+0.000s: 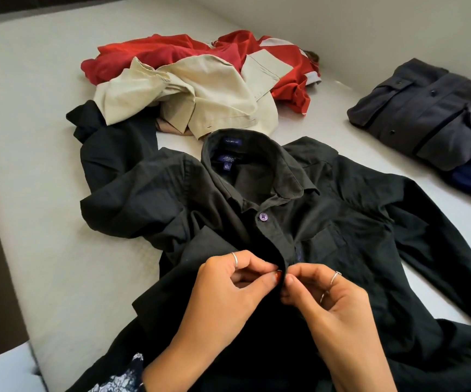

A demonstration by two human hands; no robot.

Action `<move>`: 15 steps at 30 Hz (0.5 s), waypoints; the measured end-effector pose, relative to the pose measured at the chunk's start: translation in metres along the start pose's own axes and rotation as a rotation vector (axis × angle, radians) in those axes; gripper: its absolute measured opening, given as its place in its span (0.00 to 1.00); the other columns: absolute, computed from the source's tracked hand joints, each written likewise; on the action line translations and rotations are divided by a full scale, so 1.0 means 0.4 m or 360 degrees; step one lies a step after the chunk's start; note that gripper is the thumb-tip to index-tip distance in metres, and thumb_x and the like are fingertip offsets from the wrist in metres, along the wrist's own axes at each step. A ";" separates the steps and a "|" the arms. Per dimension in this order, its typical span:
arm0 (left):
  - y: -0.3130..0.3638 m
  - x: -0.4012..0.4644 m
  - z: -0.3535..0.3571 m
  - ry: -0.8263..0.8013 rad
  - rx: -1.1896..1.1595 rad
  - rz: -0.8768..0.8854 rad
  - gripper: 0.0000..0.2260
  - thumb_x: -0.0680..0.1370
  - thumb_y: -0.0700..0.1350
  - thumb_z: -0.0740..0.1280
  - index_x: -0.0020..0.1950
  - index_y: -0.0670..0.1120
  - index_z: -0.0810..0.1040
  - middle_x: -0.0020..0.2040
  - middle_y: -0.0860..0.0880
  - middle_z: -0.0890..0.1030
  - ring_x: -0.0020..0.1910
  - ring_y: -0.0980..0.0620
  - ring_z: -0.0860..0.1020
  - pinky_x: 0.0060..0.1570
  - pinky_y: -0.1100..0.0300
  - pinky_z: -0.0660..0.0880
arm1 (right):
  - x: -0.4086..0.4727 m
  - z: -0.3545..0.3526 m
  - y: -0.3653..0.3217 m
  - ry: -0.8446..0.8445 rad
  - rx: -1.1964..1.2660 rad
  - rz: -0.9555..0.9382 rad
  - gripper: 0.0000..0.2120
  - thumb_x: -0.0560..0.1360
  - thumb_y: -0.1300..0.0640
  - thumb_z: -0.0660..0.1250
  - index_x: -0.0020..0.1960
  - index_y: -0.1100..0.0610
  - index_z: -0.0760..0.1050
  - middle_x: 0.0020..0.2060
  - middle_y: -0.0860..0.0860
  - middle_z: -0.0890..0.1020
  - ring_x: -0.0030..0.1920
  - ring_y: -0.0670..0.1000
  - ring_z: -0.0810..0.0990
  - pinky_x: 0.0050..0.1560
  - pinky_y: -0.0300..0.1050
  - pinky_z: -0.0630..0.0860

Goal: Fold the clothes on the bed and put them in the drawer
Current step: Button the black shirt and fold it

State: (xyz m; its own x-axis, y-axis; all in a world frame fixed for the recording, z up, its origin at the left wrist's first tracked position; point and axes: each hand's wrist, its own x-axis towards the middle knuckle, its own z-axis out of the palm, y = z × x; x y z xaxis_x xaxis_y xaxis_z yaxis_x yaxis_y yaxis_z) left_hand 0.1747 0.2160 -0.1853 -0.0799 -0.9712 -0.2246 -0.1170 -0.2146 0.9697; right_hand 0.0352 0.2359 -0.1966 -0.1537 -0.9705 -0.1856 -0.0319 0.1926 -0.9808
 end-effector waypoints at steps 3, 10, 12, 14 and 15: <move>0.002 -0.002 0.000 -0.0017 -0.0032 0.0000 0.04 0.73 0.39 0.72 0.43 0.47 0.85 0.38 0.53 0.85 0.39 0.59 0.83 0.36 0.73 0.73 | -0.001 -0.004 -0.003 -0.0019 -0.0067 -0.0034 0.09 0.72 0.67 0.70 0.39 0.55 0.81 0.33 0.53 0.84 0.33 0.46 0.82 0.38 0.34 0.78; -0.012 -0.010 0.019 0.0001 -0.0105 0.0081 0.02 0.72 0.44 0.75 0.42 0.46 0.85 0.39 0.50 0.85 0.42 0.55 0.84 0.44 0.67 0.78 | -0.003 0.002 0.019 0.0103 -0.0325 -0.0214 0.08 0.72 0.63 0.72 0.43 0.50 0.79 0.37 0.45 0.84 0.37 0.46 0.83 0.39 0.35 0.77; -0.014 -0.011 0.024 0.0049 -0.0117 0.0051 0.02 0.72 0.43 0.75 0.41 0.45 0.84 0.38 0.50 0.85 0.40 0.55 0.84 0.43 0.66 0.78 | -0.003 0.005 0.023 0.0102 -0.0350 -0.0248 0.08 0.72 0.63 0.72 0.42 0.49 0.79 0.36 0.46 0.84 0.37 0.47 0.83 0.40 0.39 0.78; -0.014 -0.009 0.027 0.0097 -0.0055 0.0049 0.04 0.72 0.44 0.74 0.39 0.44 0.83 0.36 0.50 0.84 0.38 0.57 0.83 0.40 0.66 0.77 | -0.004 0.010 0.031 0.0094 -0.0372 -0.0288 0.06 0.73 0.60 0.72 0.42 0.49 0.79 0.37 0.47 0.83 0.38 0.48 0.83 0.40 0.43 0.79; -0.016 -0.008 0.028 0.0112 0.0005 0.0059 0.07 0.72 0.45 0.74 0.38 0.43 0.82 0.34 0.49 0.84 0.35 0.58 0.82 0.38 0.65 0.77 | -0.005 0.016 0.034 0.0100 -0.0399 -0.0325 0.05 0.73 0.58 0.72 0.43 0.48 0.79 0.37 0.47 0.83 0.38 0.49 0.83 0.39 0.42 0.79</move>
State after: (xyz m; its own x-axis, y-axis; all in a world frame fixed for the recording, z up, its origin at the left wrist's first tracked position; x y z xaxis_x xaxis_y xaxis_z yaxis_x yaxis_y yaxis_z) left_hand 0.1645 0.2217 -0.1918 -0.0144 -0.9834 -0.1809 -0.1181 -0.1780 0.9769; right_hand 0.0416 0.2396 -0.2100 -0.1792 -0.9835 0.0251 -0.3093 0.0321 -0.9504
